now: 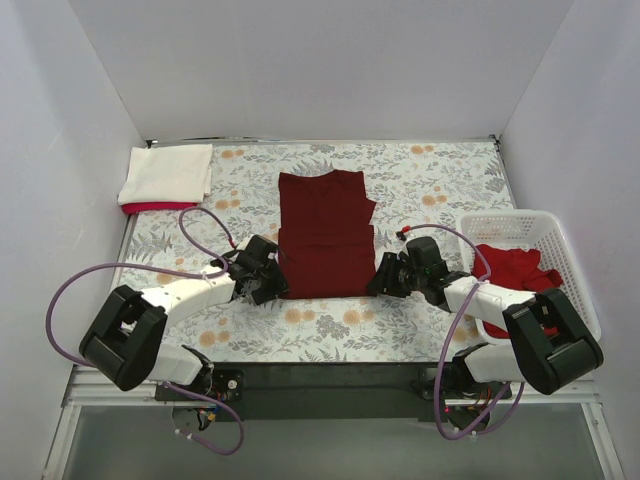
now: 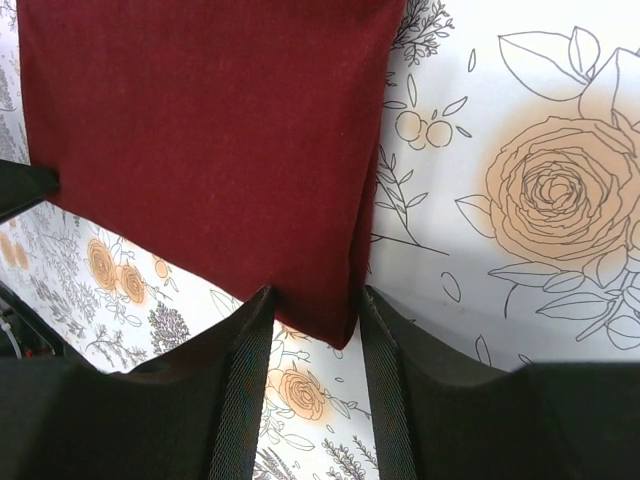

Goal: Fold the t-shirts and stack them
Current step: Fold the tshirt

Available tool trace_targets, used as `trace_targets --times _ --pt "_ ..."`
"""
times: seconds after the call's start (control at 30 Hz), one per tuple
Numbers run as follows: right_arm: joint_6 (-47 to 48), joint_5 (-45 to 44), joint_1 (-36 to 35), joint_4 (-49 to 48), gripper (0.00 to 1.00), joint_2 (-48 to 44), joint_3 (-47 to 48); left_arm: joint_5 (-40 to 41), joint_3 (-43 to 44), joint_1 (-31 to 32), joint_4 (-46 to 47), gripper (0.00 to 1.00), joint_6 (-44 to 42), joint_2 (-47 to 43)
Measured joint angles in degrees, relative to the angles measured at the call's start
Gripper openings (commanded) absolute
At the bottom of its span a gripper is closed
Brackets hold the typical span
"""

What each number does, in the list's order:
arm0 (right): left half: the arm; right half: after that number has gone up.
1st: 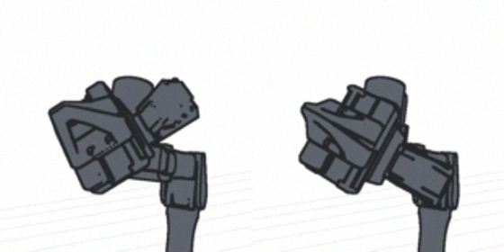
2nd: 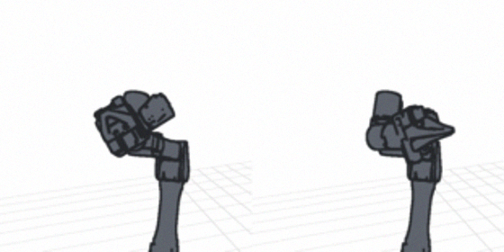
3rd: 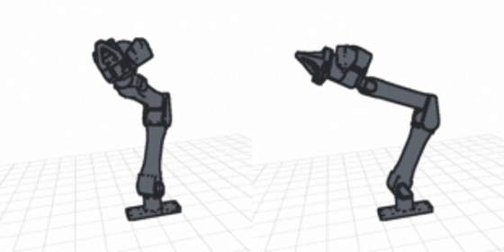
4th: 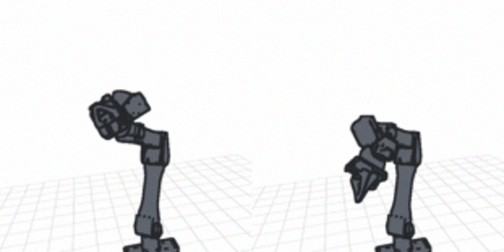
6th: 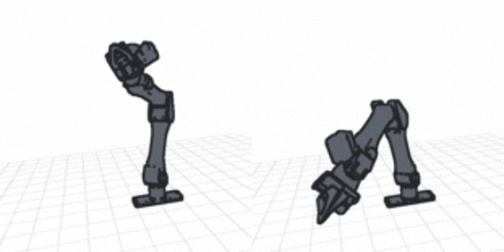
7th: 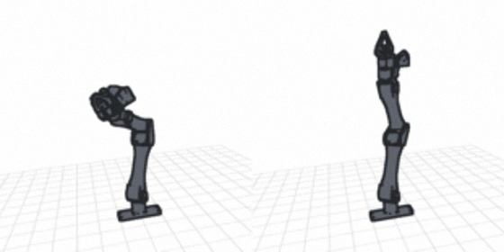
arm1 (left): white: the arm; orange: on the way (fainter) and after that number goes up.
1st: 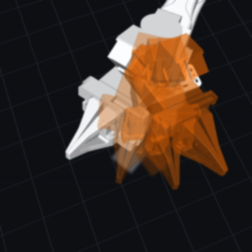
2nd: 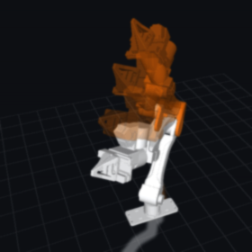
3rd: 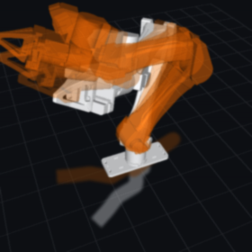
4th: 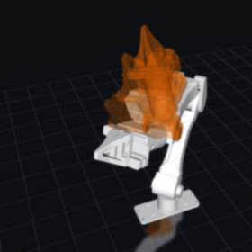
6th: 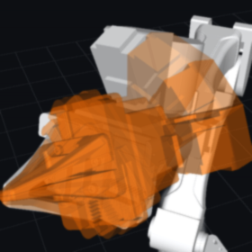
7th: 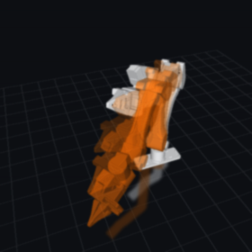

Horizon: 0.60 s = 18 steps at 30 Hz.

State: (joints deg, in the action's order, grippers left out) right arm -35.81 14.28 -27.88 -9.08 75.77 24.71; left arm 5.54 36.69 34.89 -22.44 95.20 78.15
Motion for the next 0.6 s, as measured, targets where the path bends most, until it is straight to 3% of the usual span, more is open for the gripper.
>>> trace_targets --times 0.2,0.27,0.3,0.33,0.4,0.6 --pt "0.3 -0.4 0.1 0.4 0.37 0.2 0.0 -0.4 0.2 -0.3 0.6 0.33 -0.5 0.9" --pt "0.6 -0.4 0.1 0.5 0.27 0.5 0.0 -0.4 0.3 -0.3 0.9 0.23 -0.4 1.3" --pt "0.8 -0.3 0.1 0.5 0.22 0.7 0.0 -0.4 0.3 -0.3 1.1 0.13 -0.5 1.6" --pt "0.9 -0.2 0.1 0.6 0.1 0.8 0.0 -0.4 0.4 -0.3 1.2 0.08 -0.5 1.9" --pt "1.5 0.2 0.1 1.2 0.01 0.9 -0.1 -0.8 0.4 -0.3 1.6 0.0 -0.7 2.5" --pt "3.7 3.2 -1.0 7.1 0.01 -1.7 -0.2 -3.3 -1.4 0.3 -0.9 0.0 -0.7 -0.8"
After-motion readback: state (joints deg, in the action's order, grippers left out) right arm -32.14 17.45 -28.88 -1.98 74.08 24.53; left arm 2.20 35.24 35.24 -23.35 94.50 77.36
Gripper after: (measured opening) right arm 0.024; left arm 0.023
